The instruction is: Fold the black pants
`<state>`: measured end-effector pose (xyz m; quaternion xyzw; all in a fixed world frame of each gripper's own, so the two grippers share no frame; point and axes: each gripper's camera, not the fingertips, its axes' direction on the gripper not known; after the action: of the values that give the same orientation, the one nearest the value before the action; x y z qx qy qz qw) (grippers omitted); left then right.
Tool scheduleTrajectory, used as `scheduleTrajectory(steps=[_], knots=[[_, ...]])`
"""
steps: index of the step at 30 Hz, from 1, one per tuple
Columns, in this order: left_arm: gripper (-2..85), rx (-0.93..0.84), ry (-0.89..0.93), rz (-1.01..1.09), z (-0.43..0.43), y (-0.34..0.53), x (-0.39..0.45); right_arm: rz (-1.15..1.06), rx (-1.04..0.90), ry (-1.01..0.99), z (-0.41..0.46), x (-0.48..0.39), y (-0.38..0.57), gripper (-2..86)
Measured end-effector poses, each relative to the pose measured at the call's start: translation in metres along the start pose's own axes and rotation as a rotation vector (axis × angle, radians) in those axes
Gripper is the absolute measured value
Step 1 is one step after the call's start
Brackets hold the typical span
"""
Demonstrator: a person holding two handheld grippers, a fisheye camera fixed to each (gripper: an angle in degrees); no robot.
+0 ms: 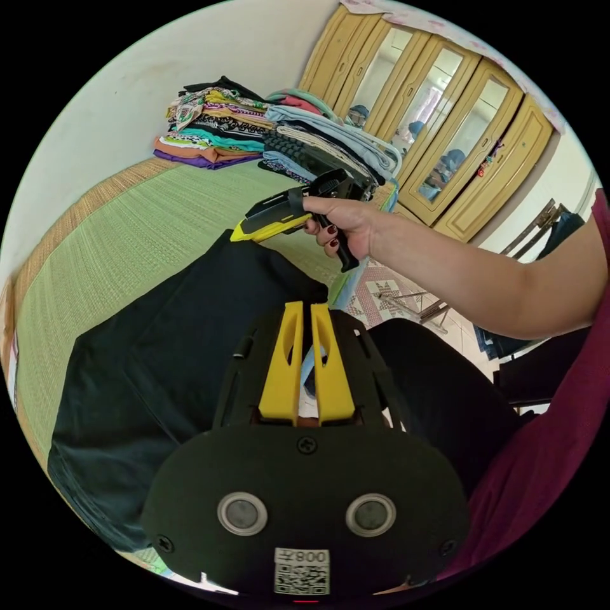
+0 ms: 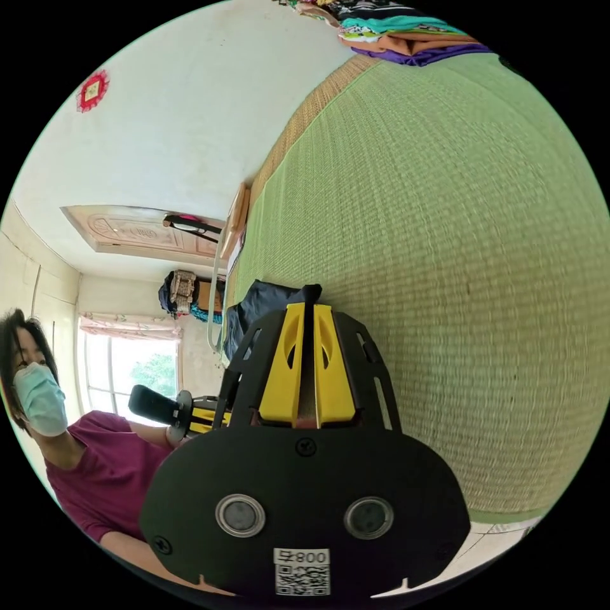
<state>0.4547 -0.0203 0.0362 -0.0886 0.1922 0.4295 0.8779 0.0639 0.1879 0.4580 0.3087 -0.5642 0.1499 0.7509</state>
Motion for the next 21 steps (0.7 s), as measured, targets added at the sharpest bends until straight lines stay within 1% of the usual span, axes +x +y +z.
scheduleTrajectory(steps=[6, 10, 15, 17, 21], knots=[[2.1, 0.081, 0.088, -0.009, -0.039, 0.031, -0.015, 0.047, 0.134, 0.012, -0.033, -0.046, 0.03, 2.1], [2.1, 0.172, 0.137, -0.068, -0.089, 0.07, -0.043, 0.002, 0.196, -0.041, -0.025, -0.114, 0.033, 2.1], [2.0, 0.297, 0.167, -0.208, -0.152, 0.138, -0.093, -0.105, 0.177, -0.097, 0.024, -0.214, 0.01, 2.1], [1.9, 0.35, 0.178, -0.274, -0.175, 0.169, -0.114, -0.152, 0.146, -0.117, 0.064, -0.264, -0.006, 2.2], [1.9, 0.469, 0.166, -0.436, -0.221, 0.245, -0.166, -0.197, 0.083, -0.139, 0.134, -0.328, -0.032, 2.1]])
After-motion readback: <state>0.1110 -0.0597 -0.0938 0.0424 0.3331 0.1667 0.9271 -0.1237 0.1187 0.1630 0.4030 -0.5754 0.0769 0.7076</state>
